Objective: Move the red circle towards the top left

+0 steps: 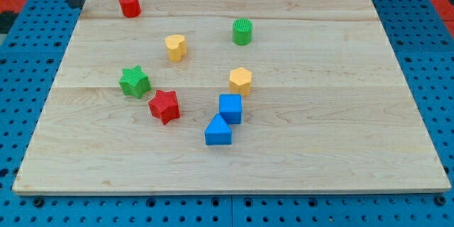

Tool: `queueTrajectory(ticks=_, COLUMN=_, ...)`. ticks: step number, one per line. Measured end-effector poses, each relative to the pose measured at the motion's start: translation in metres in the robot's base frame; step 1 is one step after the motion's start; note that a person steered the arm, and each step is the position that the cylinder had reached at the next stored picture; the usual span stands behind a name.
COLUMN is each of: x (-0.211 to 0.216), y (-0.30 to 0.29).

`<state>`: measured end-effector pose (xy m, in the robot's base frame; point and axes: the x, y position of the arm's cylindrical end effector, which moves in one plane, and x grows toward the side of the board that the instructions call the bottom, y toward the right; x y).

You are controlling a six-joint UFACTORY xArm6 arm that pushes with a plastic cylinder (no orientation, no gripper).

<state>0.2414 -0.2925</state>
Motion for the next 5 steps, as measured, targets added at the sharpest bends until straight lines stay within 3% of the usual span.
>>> queueTrajectory(ticks=1, x=-0.03, y=0.024)
queueTrajectory(ticks=2, x=-0.031, y=0.08)
queueTrajectory(ticks=4, x=0.028, y=0.195)
queueTrajectory(ticks=5, x=0.041, y=0.224)
